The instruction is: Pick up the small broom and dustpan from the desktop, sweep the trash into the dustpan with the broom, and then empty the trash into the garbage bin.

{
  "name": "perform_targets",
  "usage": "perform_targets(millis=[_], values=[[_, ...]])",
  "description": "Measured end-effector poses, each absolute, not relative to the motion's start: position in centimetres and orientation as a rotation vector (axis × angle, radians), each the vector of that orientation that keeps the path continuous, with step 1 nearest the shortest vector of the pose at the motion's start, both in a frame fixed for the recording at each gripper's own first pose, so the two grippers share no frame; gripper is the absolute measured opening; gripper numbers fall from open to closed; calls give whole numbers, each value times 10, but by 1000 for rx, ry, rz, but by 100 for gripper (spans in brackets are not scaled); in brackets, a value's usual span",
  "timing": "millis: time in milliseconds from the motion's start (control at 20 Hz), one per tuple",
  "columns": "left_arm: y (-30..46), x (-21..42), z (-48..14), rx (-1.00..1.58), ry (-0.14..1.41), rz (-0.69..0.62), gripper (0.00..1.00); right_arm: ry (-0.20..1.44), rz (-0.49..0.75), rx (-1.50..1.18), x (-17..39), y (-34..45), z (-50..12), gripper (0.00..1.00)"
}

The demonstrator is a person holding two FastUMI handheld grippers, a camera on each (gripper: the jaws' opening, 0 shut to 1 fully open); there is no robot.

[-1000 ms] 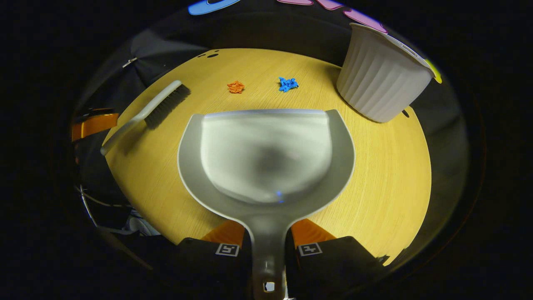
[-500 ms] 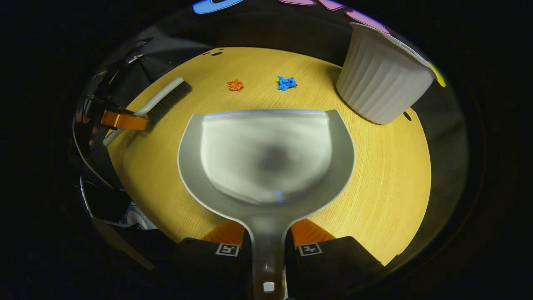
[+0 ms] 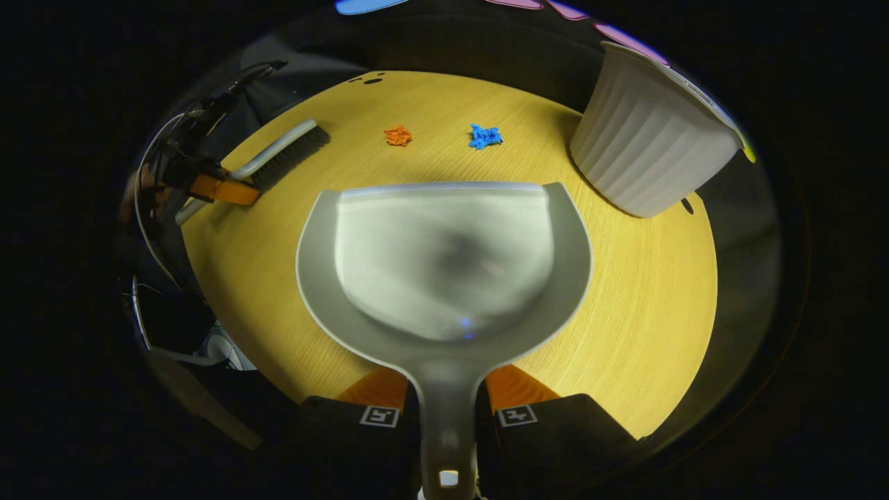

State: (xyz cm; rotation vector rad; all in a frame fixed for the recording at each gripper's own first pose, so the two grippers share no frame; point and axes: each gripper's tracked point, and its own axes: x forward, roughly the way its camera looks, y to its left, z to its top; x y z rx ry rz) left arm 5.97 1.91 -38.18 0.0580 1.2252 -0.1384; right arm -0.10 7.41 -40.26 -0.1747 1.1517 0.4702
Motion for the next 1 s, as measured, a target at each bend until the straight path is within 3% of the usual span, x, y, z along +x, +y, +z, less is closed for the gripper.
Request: perform_targets(millis=[100,150,350,400,600,1000], values=[[21,79,-370,109,1172,-162,25,1162,486,-193,5,72,-403,32],[19,92,-366,128,1155,-177,25,1173,498,-205,8,71,-404,36],[-4,160,-355,213,1097,-249,24,1233,536,-227,24,66,-409,36],[-14,175,-356,227,1092,-273,24,1243,538,-232,31,66,-412,32],[-45,232,-362,283,1092,-340,24,1241,550,-251,51,70,-416,36],[-85,257,-369,431,1073,-462,24,1244,574,-235,57,73,-420,36]])
